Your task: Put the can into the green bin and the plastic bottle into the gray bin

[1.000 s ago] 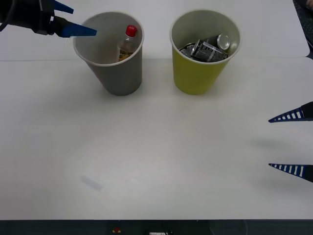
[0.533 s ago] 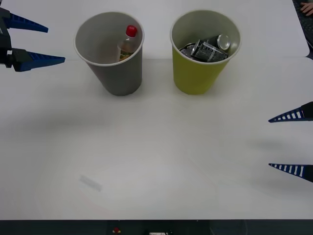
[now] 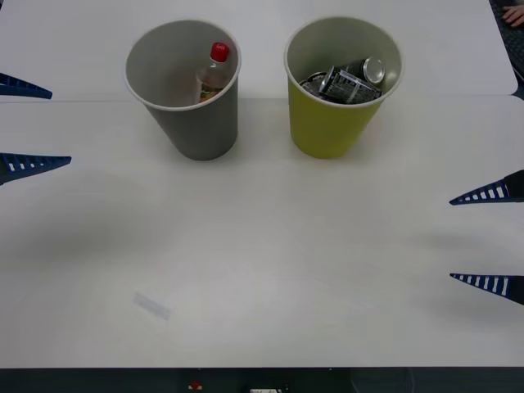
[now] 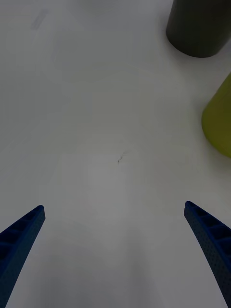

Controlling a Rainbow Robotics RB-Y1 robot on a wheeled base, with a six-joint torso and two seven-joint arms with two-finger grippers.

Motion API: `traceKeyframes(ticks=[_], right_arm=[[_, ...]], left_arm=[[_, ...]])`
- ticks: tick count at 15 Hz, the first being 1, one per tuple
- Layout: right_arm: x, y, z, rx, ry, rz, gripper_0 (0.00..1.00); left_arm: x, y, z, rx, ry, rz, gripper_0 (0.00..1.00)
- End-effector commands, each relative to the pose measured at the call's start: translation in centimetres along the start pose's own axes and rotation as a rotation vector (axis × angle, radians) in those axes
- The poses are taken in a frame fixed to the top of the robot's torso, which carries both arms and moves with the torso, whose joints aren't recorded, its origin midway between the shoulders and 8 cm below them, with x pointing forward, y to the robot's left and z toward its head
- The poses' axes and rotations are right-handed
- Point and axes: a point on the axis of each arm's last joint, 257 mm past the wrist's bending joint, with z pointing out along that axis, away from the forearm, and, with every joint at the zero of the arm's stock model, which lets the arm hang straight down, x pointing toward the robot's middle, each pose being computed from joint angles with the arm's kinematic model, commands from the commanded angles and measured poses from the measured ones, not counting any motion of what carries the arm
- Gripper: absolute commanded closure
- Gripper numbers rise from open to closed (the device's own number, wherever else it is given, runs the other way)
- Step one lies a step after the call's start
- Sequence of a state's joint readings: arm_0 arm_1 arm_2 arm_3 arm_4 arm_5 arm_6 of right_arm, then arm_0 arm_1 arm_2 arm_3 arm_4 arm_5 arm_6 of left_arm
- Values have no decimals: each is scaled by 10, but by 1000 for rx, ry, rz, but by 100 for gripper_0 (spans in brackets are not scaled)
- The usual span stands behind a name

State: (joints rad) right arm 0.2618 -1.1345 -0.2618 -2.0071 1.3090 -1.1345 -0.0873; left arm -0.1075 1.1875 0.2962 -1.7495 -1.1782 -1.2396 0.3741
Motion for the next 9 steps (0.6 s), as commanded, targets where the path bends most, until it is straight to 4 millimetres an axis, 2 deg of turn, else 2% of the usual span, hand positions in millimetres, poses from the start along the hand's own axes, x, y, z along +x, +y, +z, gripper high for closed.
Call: traceKeyframes(ticks=[1, 9], right_arm=[[0, 0, 0, 0, 0, 0, 0], [0, 0, 0, 0, 0, 0, 0]], left_arm=[[17, -18, -9, 29, -3, 40, 0], [52, -62, -35, 76, 43, 112, 0]])
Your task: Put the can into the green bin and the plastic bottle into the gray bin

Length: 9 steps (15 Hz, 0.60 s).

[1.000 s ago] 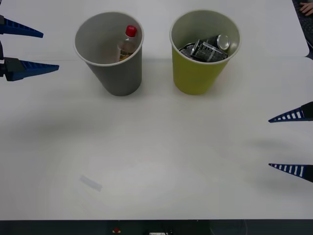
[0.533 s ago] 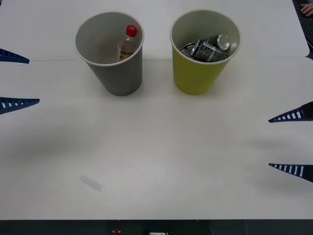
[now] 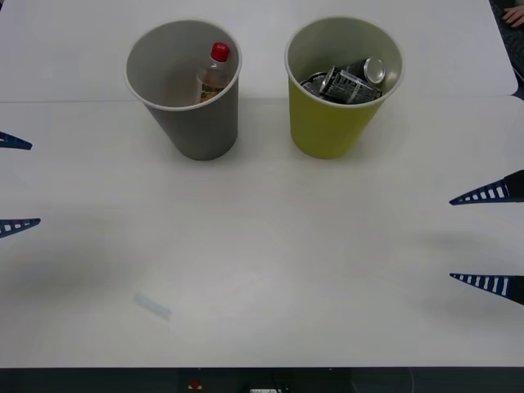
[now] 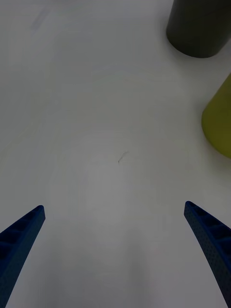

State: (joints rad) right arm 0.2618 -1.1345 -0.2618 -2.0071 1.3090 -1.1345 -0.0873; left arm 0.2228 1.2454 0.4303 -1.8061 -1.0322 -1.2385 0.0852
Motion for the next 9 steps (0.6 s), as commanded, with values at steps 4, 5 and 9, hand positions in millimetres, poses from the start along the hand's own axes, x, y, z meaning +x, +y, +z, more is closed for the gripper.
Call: traceKeyframes(ticks=[4, 5, 9], right_arm=[[0, 0, 0, 0, 0, 0, 0], [0, 0, 0, 0, 0, 0, 0], [0, 0, 0, 0, 0, 0, 0]], left_arm=[[14, -30, -9, 26, 36, 12, 0], [17, -32, -9, 19, 45, 44, 0], [26, -50, -10, 47, 78, 55, 0]])
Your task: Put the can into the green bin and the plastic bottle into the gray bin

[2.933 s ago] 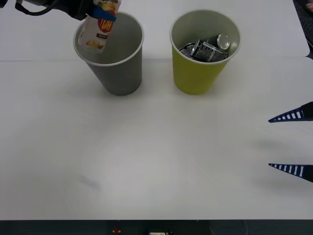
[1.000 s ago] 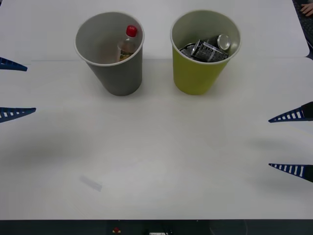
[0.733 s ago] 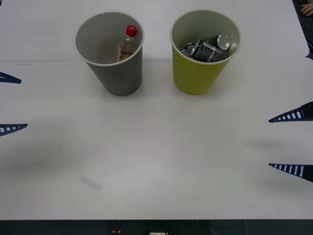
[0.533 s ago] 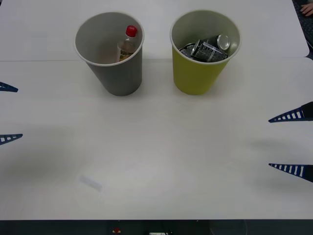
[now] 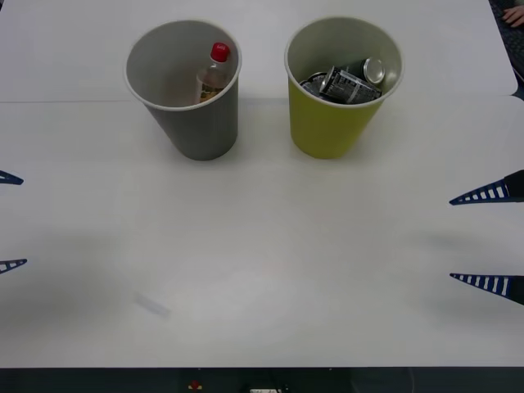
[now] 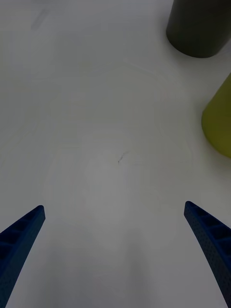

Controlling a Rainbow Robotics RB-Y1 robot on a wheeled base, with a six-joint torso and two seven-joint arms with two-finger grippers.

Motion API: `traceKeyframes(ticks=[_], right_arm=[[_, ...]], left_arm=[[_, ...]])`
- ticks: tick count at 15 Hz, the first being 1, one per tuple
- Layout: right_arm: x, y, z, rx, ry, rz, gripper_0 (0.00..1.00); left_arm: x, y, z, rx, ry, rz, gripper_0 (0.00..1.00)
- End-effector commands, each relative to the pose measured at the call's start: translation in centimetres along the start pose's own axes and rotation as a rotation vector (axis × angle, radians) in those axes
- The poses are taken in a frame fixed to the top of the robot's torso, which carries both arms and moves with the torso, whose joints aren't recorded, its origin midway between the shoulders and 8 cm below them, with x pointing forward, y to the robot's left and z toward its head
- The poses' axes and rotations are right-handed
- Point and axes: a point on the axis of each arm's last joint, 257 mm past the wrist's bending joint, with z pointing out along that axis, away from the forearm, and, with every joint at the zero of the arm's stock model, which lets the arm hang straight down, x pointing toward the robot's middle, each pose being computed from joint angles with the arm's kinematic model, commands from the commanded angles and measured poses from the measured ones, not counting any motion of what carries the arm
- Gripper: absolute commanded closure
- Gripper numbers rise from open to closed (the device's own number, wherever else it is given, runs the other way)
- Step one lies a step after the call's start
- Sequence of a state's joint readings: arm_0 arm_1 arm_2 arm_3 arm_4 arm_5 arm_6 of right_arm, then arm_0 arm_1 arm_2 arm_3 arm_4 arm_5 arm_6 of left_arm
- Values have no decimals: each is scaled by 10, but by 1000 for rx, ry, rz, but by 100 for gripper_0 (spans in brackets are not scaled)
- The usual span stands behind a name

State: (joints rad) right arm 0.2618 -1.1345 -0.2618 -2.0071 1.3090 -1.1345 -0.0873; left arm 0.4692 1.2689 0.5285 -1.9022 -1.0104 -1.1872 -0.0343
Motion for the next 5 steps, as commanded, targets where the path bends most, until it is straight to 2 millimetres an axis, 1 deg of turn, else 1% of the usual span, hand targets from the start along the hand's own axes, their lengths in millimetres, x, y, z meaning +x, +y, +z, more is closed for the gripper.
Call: traceKeyframes(ticks=[1, 3, 5], right_arm=[[0, 0, 0, 0, 0, 0, 0], [0, 0, 0, 0, 0, 0, 0], [0, 0, 0, 0, 0, 0, 0]], left_arm=[[5, -10, -1, 21, 18, 2, 0], [7, -15, 1, 31, 19, -1, 0], [7, -15, 1, 31, 18, -3, 0]])
